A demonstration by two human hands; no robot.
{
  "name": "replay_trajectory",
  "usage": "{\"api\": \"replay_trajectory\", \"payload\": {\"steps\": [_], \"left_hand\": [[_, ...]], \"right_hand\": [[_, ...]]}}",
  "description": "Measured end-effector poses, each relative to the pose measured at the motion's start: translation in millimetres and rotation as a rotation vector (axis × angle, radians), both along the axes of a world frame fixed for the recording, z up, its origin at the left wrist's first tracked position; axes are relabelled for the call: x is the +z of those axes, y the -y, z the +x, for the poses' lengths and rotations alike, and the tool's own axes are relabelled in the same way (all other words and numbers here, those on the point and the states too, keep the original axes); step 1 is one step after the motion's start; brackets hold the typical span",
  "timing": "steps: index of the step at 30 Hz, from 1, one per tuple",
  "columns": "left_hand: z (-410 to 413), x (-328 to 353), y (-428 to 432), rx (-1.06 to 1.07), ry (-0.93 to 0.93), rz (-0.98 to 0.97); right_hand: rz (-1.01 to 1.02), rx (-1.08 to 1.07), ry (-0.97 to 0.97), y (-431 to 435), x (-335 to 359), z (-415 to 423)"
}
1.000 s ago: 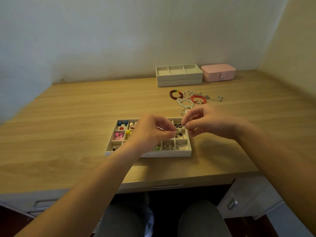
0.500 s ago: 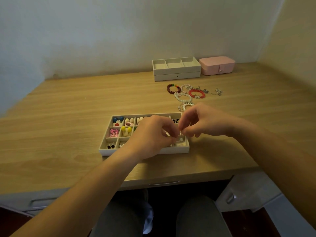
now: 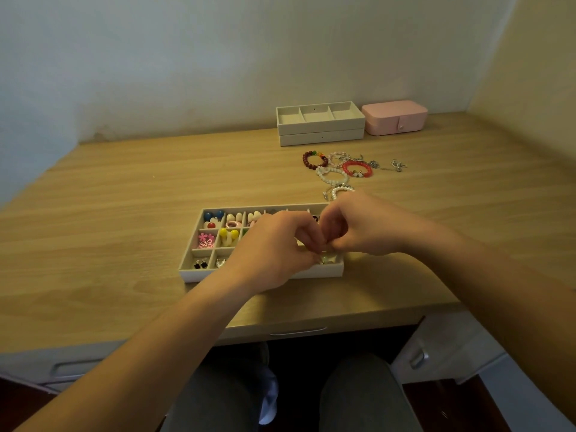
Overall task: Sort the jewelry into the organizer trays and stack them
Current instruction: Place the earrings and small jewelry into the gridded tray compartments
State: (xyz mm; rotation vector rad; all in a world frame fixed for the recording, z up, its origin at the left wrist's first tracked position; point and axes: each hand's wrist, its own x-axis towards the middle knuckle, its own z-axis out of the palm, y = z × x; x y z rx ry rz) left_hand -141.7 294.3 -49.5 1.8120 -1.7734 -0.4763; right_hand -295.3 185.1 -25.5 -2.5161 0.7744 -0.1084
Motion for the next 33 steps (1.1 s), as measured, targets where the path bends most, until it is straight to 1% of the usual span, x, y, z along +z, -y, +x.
{"api": "replay_trajectory", "payload": {"steps": [6, 11, 14, 17, 22, 26, 29, 31, 33], "left_hand": [[3, -1, -5, -0.031, -0.001, -0.002], [0, -5, -9, -0.058, 0.007, -0.056], [-1, -5, -10, -0.059, -0.023, -0.047], [0, -4, -11, -0.049, -0.042, -0.051], [0, -4, -11, -0.059, -0.021, -0.009], [-2, -2, -11, -0.11, 0.081, 0.002], [-3, -1, -11, -0.107, 0.161, -0.02], [-4, 0, -12, -0.101, 0.258, -0.023], [-5, 1, -13, -0.085, 0.368, -0.037]], "right_hand": [[-0.066, -0.024, -0.016, -4, 5, 1], [-0.145, -0.034, -0.029, -11, 5, 4], [-0.195, -0.064, -0.013, -13, 5, 6], [-0.164, -0.091, 0.024, -11, 8, 5], [-0.143, -0.099, 0.028, -8, 11, 2], [-0.157, -0.099, 0.017, -7, 9, 1], [-0.155, -0.079, 0.015, -8, 10, 0], [-0.133, -0.055, 0.002, -9, 10, 0], [-0.154, -0.036, -0.022, -10, 8, 1]]}}
